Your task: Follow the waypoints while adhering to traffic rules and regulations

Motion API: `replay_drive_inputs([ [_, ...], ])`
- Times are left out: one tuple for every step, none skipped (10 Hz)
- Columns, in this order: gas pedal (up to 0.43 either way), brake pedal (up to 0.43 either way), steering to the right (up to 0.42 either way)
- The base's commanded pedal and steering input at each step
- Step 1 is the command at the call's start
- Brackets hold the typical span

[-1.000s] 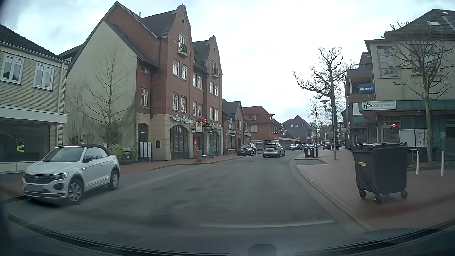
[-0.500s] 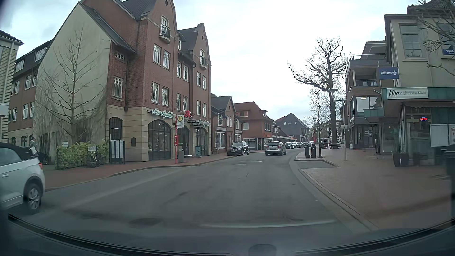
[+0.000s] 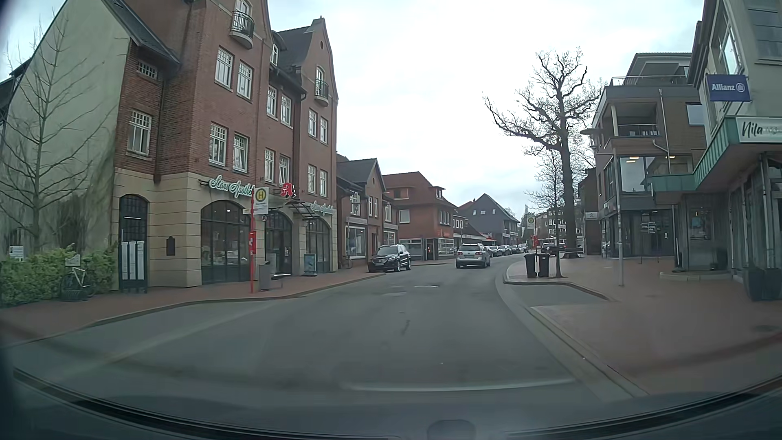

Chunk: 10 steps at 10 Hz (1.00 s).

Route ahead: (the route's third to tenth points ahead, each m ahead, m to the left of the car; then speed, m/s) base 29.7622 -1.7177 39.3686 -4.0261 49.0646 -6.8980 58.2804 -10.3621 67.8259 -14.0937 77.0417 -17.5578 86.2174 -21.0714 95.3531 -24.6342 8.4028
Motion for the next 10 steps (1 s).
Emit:
replay_drive_inputs([
  [0.169,0.000,0.045],
  [0.177,0.000,0.045],
  [0.177,0.000,0.044],
  [0.177,0.000,0.042],
  [0.177,0.000,0.041],
  [0.177,0.000,0.041],
  [0.169,0.000,0.038],
  [0.169,0.006,0.035],
  [0.157,0.006,0.028],
  [0.157,0.000,0.022],
])
